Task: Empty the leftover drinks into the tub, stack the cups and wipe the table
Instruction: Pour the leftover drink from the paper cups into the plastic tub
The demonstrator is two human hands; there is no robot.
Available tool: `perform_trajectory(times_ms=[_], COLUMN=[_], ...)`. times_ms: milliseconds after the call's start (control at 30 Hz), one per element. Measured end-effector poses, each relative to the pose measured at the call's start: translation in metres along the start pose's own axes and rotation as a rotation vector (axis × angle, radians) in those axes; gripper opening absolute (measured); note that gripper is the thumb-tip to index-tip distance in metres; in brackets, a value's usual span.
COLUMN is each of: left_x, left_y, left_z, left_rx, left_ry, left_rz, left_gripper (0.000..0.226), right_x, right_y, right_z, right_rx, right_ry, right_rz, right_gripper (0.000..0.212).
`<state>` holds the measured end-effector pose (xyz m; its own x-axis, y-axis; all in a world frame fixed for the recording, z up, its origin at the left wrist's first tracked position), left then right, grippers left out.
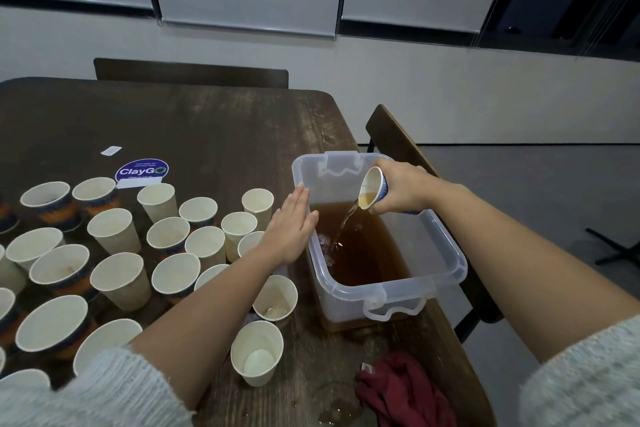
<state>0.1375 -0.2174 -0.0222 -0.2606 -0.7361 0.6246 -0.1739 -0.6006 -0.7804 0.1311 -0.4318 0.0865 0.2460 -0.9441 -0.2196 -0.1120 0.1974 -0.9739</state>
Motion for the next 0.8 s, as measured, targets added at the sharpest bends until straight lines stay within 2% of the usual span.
perform_trajectory(times_ms=[800], left_x=[0.0013], left_y=[-0.0009], left_z=[-0.0008], left_rx=[-0.002], left_ry=[-0.004], left_rz=[-0.004], left_gripper=[0.056], right_x=[-0.0049], right_y=[0.0021], right_z=[0.006], right_rx=[-0.014], right_ry=[-0.058], right_rz=[-0.159], right_gripper=[0.056])
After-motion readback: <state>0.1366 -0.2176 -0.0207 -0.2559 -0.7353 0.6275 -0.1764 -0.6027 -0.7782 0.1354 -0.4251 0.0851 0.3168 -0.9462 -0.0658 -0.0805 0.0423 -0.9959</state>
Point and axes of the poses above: each hand's wrist, its own z-axis towards the middle knuckle, its own y-axis out of the palm, x = y × z, the point moved 2 cm from there along z, towards the middle knuckle, and after that the axes turned 5 degrees about -y, right-handed, at the moved point
